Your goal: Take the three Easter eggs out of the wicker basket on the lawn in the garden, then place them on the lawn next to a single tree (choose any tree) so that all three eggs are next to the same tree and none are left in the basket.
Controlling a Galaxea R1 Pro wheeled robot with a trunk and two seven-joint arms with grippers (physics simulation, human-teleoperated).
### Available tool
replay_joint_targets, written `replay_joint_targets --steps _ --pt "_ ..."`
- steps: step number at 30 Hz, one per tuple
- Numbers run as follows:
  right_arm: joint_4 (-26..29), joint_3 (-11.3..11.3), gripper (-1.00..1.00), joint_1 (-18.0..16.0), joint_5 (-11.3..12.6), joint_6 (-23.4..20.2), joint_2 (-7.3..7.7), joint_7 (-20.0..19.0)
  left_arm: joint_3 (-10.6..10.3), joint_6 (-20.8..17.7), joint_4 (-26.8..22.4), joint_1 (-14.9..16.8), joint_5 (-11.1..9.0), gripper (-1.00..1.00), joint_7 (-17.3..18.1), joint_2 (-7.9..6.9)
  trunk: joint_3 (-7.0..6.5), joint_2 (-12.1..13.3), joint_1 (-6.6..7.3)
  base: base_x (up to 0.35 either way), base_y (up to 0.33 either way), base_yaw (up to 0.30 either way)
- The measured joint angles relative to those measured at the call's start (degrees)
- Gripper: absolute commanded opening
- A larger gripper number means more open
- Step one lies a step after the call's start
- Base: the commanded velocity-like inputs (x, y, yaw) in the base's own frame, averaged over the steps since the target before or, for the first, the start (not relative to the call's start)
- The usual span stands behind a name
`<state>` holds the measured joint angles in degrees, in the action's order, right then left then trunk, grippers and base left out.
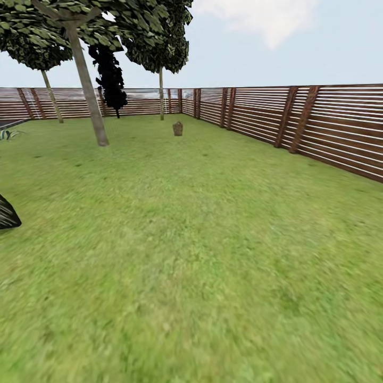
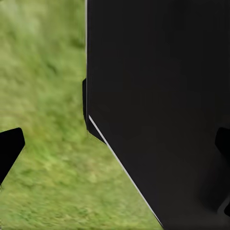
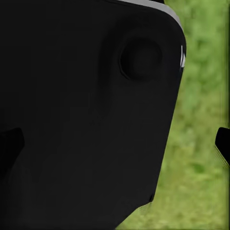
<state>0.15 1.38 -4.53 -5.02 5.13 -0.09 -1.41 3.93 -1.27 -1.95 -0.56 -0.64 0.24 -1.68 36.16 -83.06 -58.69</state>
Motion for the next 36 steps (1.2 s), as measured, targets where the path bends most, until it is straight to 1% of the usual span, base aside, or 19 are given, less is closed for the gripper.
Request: replay_joint_targets --steps 36 --pt "-0.03 0.1 1.0 0.0 -0.18 0.52 -0.09 0.08 -0.01 0.0 0.02 0.0 0.08 1.0 0.0 0.01 0.0 0.0 0.0 0.34 0.0 0.0"
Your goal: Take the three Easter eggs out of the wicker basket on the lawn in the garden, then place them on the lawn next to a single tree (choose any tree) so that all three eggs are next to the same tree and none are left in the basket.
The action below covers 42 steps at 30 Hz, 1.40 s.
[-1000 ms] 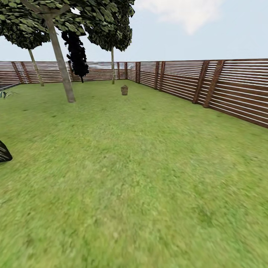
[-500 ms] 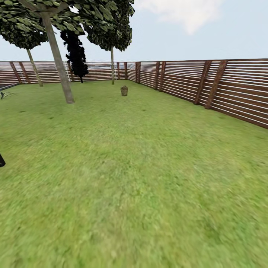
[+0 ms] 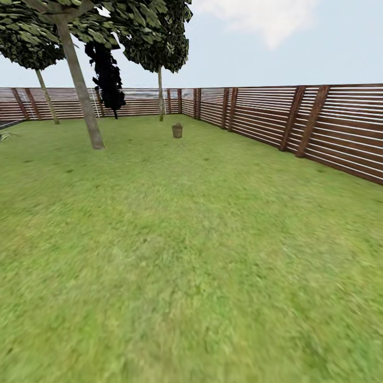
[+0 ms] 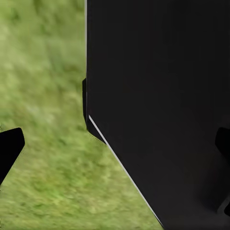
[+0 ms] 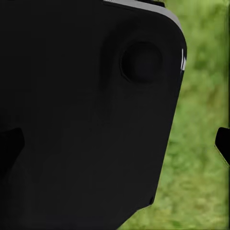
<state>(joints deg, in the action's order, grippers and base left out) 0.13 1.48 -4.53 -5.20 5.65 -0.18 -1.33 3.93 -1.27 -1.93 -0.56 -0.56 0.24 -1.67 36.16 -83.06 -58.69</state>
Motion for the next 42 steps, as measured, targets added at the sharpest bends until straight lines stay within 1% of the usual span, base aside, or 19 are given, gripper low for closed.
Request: replay_joint_targets --steps 23,29,35,42 --pt "0.33 -0.31 1.0 0.0 0.34 0.07 0.19 0.13 -0.01 0.0 -0.01 0.0 0.0 1.0 0.0 -0.01 0.0 0.0 0.0 0.34 0.0 0.0" --pt "-0.12 -0.16 1.0 0.0 0.36 0.06 0.48 0.26 -0.02 0.0 -0.02 0.0 0.0 1.0 0.0 -0.01 0.0 0.0 0.0 0.34 0.0 0.0" --pt "0.91 -0.11 1.0 0.0 0.04 0.18 0.89 0.59 -0.01 0.0 -0.02 0.0 0.0 1.0 0.0 0.0 0.0 0.0 0.0 0.34 0.0 0.0" --pt "0.9 -0.13 1.0 0.0 -0.02 0.18 0.34 0.67 0.01 0.04 -0.01 0.0 0.0 1.0 0.0 0.04 0.0 0.0 0.0 0.334 0.0 0.0"
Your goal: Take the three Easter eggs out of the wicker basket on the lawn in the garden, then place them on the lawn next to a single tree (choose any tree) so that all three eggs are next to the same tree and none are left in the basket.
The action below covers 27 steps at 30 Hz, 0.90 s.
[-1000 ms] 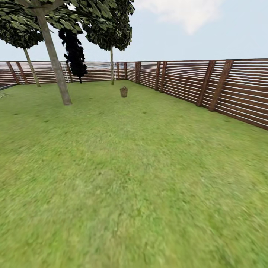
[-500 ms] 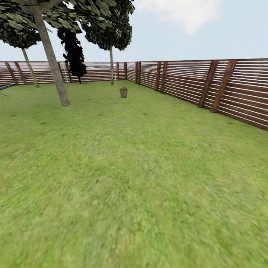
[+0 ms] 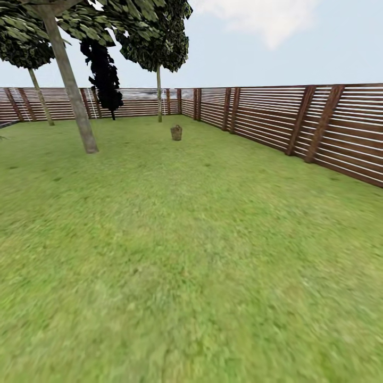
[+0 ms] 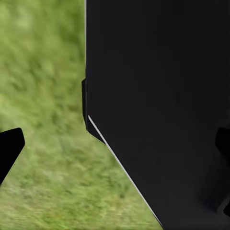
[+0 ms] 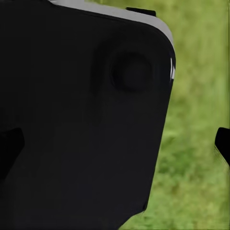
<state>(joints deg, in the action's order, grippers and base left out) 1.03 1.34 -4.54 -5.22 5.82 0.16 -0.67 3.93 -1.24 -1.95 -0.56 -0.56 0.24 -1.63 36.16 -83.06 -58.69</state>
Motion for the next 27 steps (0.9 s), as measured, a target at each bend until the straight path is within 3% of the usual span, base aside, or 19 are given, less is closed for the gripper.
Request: replay_joint_targets --steps 27 --pt "-0.01 0.07 1.0 0.0 0.01 0.0 0.0 0.0 0.0 0.0 0.03 0.0 0.0 1.0 0.0 -0.03 0.0 0.0 0.0 0.328 0.0 0.0"
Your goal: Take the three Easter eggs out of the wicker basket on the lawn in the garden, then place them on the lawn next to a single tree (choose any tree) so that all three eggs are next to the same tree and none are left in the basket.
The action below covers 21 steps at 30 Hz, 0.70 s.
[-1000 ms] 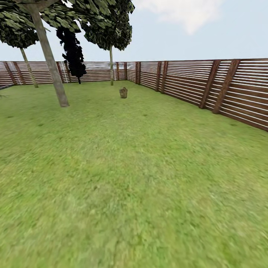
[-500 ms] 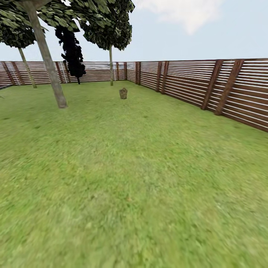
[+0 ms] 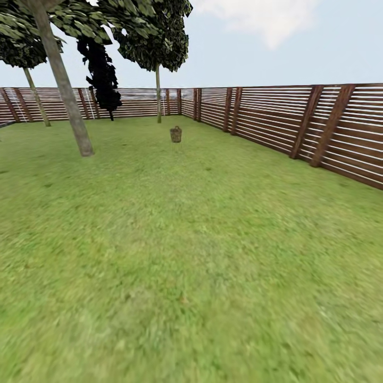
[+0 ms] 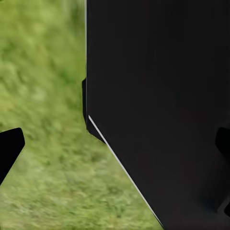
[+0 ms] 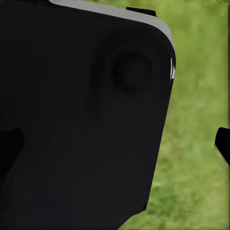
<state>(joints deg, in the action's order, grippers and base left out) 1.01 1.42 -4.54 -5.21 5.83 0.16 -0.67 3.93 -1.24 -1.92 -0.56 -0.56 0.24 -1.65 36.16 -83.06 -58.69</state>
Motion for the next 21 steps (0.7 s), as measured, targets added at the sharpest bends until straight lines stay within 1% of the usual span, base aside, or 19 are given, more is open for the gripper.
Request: replay_joint_targets --steps 6,13,21 --pt "0.0 0.0 1.0 0.0 0.0 0.0 0.3 0.01 0.0 0.02 -0.02 0.0 0.0 1.0 -0.03 0.02 0.0 0.0 0.0 0.328 0.0 0.0" --pt "0.0 -0.01 1.0 0.0 0.0 0.0 0.1 0.01 0.0 0.02 -0.03 0.0 0.0 1.0 -0.01 -0.01 0.0 0.0 0.0 0.328 0.0 0.0" --pt "0.0 -0.01 1.0 0.0 0.0 0.0 0.24 0.01 0.0 0.02 -0.03 0.0 0.0 1.0 -0.02 0.02 0.0 0.0 0.0 0.328 0.0 0.0"
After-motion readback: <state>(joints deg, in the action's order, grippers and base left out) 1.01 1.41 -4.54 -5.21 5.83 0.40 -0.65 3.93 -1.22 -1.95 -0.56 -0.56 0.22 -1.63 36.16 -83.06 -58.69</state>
